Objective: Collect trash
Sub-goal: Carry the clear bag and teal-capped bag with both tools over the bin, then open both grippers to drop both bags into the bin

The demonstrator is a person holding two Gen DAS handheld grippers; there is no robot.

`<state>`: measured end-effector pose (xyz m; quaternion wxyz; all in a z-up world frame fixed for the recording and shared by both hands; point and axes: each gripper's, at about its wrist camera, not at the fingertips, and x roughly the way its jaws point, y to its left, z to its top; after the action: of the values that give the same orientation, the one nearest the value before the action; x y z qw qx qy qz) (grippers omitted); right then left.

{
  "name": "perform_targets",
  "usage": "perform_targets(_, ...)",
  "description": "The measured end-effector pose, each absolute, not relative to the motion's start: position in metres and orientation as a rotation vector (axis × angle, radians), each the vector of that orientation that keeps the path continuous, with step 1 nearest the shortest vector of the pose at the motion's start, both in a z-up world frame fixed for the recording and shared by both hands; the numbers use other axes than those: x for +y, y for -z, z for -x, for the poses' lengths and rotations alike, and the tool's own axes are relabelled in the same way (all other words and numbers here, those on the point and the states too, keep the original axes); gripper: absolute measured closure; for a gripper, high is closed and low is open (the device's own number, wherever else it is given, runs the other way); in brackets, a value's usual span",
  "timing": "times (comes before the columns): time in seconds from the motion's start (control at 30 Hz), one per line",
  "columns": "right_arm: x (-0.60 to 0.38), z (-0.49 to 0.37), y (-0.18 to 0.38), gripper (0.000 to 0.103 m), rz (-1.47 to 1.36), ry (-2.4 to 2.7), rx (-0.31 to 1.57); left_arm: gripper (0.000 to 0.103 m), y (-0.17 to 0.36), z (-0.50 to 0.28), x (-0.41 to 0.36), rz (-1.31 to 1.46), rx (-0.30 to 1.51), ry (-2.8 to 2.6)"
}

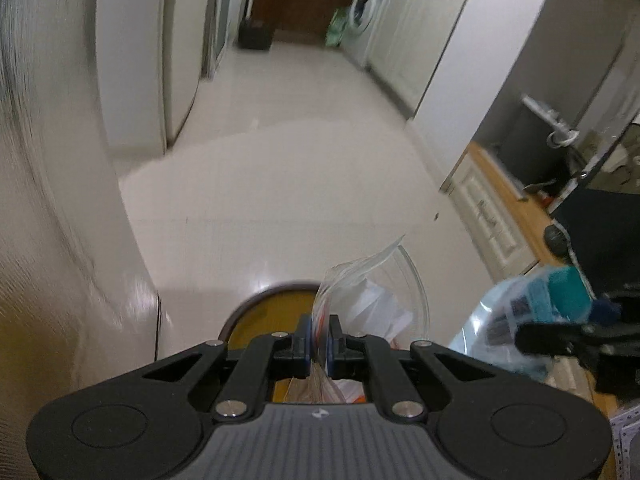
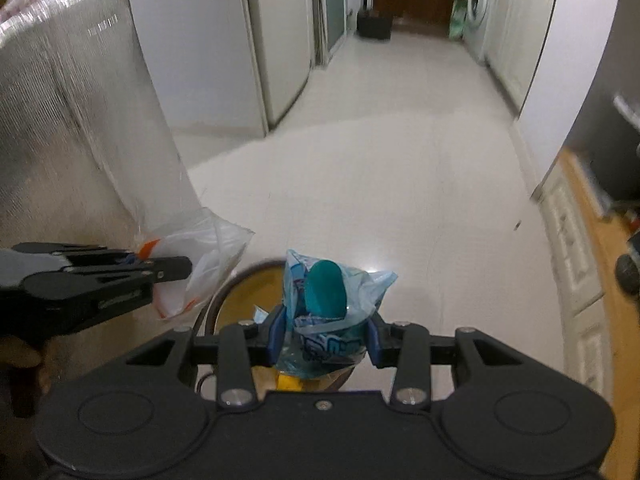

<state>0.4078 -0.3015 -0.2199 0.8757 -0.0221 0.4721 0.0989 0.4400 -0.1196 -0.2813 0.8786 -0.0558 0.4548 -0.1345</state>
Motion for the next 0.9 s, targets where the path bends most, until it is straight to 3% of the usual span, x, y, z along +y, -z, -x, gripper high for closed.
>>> perform_targets(0.33,-0.264,-0.439,0.299,0.061,0.046,-0.256,1.167,0.095,0.357,-0.478,-0.107,0.134,1.069,0.301)
perform_targets(0.9,-0.247,-0.464,0.393,0.06,-0.058,-0.225,1.356,0.092,0.415,-0.529,-0.124,0.046,1.082,0.413)
